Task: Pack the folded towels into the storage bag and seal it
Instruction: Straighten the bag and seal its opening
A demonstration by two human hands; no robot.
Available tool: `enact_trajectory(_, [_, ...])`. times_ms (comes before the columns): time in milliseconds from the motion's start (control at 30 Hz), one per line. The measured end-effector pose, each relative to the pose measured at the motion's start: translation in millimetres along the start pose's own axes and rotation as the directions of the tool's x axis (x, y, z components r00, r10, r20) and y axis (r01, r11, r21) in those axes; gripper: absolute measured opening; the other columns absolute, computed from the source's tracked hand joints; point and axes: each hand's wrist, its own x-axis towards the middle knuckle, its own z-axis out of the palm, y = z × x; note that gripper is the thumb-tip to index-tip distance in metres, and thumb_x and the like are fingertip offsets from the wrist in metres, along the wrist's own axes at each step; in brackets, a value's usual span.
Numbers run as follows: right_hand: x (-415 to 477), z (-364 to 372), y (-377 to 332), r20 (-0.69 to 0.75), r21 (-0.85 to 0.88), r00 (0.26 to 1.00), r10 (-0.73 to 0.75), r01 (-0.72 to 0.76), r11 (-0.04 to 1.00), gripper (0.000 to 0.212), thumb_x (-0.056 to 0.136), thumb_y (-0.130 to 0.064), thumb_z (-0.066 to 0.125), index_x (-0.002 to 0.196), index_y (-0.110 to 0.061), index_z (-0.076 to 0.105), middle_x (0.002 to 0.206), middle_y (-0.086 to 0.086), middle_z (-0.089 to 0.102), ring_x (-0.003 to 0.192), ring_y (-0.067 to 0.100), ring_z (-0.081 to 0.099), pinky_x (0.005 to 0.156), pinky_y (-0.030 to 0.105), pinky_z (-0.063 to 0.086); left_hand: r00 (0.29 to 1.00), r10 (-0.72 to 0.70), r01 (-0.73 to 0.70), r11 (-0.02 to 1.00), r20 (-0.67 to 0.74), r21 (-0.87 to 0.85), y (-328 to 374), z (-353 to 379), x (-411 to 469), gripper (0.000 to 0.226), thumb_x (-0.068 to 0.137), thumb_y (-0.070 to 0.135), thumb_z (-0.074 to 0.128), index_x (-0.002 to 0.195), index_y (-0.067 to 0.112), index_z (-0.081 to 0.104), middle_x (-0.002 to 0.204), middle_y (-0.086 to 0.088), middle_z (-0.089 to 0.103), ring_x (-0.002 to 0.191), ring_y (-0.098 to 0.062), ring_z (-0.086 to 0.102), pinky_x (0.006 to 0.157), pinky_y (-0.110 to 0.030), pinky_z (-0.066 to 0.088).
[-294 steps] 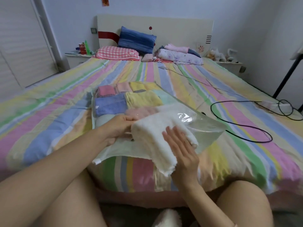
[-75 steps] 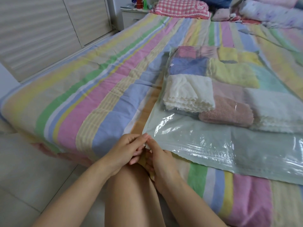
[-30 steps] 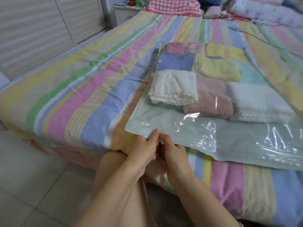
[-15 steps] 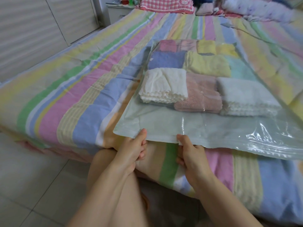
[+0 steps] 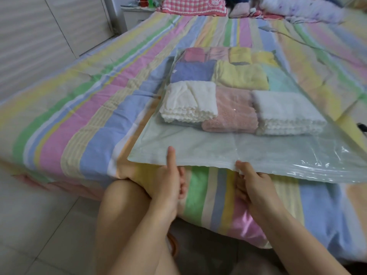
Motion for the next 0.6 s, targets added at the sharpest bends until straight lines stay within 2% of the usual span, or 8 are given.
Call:
enact_trajectory(100, [-2,0,1,0.003,-0.058,1.0,0.027,-0.027,0.998,0.041,0.082,-0.032,0.063,0.05,-0.018,0.041,0.046,0.001,0.031,0.044,0.017,0.027,0.047,0.03,0.026,0.968,-0.033,-0.001,0.991,0.247,0.135,-6,42,-27,0.057,0.087,0.066,0.048,0.059,0.017,0.047,0.046,0.003,0.039,0.037,-0.011,0.039,0.039,-0.02,0.029])
enact_trajectory(167, [-7,0,-1,0.036,-0.073,0.998,0.044,-0.041,0.996,0.039,0.083,-0.035,0.061,0.056,-0.007,0.056,0.049,0.009,0.047,0.044,0.02,0.043,0.05,0.031,0.037,0.954,-0.056,0.021,0.992,0.294,0.122,-10,67,-34,0.054,0.089,0.059,0.053,0.057,0.015,0.051,0.041,0.005,0.042,0.036,-0.009,0.041,0.039,-0.02,0.032])
enact_trajectory(233, [-9,-1,-3,0.059,-0.066,0.997,0.05,-0.047,0.997,0.04,0.087,-0.032,0.059,0.06,-0.003,0.061,0.049,0.011,0.055,0.043,0.021,0.051,0.05,0.028,0.042,0.964,-0.061,0.04,0.995,0.258,0.089,-12,82,-33,0.049,0.091,0.051,0.055,0.059,0.013,0.056,0.036,0.007,0.044,0.033,-0.006,0.042,0.041,-0.021,0.035])
enact_trajectory(367, [-7,-1,-1,0.067,-0.076,0.997,0.04,-0.035,0.997,0.04,0.089,-0.031,0.06,0.066,0.002,0.065,0.048,0.011,0.056,0.046,0.019,0.053,0.053,0.029,0.043,0.984,-0.023,0.014,0.999,0.177,0.048,-19,87,-28,0.048,0.096,0.037,0.052,0.057,0.011,0.057,0.038,0.005,0.046,0.033,-0.007,0.042,0.045,-0.023,0.036])
enact_trajectory(467, [-5,1,2,0.045,-0.065,0.998,0.044,-0.041,0.997,0.037,0.087,-0.029,0.061,0.062,-0.002,0.065,0.051,0.01,0.058,0.048,0.019,0.056,0.054,0.029,0.044,0.986,-0.064,0.068,0.997,0.151,-0.021,-24,88,-27,0.043,0.097,0.032,0.053,0.065,0.005,0.063,0.051,-0.002,0.053,0.041,-0.01,0.047,0.041,-0.02,0.037])
enact_trajectory(533, [-5,3,2,0.026,-0.078,0.999,0.031,-0.029,0.997,0.036,0.086,-0.027,0.062,0.059,-0.003,0.064,0.05,0.008,0.058,0.046,0.018,0.055,0.05,0.026,0.043,0.989,-0.077,0.084,0.995,0.124,-0.053,-26,88,-26,0.043,0.096,0.031,0.054,0.075,-0.004,0.068,0.06,-0.009,0.059,0.051,-0.016,0.055,0.045,-0.023,0.042])
enact_trajectory(600, [-4,3,2,0.006,-0.08,1.0,0.029,-0.029,0.996,0.038,0.085,-0.025,0.062,0.052,-0.008,0.059,0.045,0.005,0.055,0.043,0.016,0.051,0.048,0.026,0.04,0.992,-0.067,0.074,0.995,0.106,-0.06,-28,87,-25,0.042,0.095,0.03,0.055,0.076,-0.004,0.067,0.059,-0.008,0.06,0.052,-0.017,0.056,0.047,-0.024,0.043])
